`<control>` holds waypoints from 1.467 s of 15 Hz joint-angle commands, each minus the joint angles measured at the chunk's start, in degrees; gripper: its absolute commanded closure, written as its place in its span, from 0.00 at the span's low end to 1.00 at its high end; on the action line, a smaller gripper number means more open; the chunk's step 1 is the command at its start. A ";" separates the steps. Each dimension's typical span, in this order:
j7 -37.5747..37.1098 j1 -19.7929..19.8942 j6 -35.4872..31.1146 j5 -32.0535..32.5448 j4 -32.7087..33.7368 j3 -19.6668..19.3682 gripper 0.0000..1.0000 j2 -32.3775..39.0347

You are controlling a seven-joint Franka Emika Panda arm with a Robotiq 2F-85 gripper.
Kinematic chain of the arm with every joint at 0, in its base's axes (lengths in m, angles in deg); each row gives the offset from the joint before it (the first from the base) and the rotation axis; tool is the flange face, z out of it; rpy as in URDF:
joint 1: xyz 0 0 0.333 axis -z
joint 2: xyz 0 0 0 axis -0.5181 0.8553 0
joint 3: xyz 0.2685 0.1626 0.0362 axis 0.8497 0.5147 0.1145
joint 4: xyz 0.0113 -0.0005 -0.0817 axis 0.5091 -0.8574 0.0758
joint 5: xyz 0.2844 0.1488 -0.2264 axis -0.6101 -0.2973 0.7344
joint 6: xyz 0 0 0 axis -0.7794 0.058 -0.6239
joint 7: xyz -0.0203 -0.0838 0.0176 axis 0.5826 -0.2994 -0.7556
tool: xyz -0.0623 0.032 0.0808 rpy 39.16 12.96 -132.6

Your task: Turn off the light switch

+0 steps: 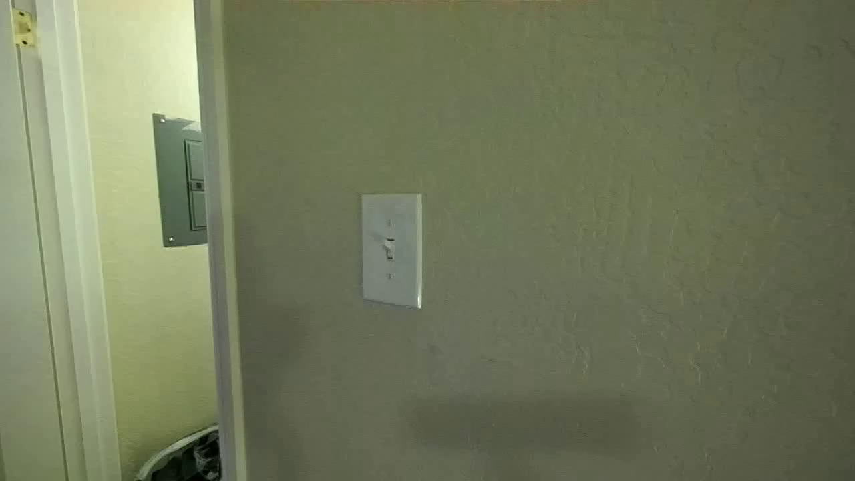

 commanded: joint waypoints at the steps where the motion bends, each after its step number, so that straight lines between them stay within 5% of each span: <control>1: 0.10 0.12 0.25 -0.15 -0.13 0.15 0.00 0.12; 14: 0.18 -0.37 -0.13 -0.20 0.36 0.47 0.00 1.56; 22: 0.81 -5.54 -6.91 -0.53 6.83 3.84 0.00 9.39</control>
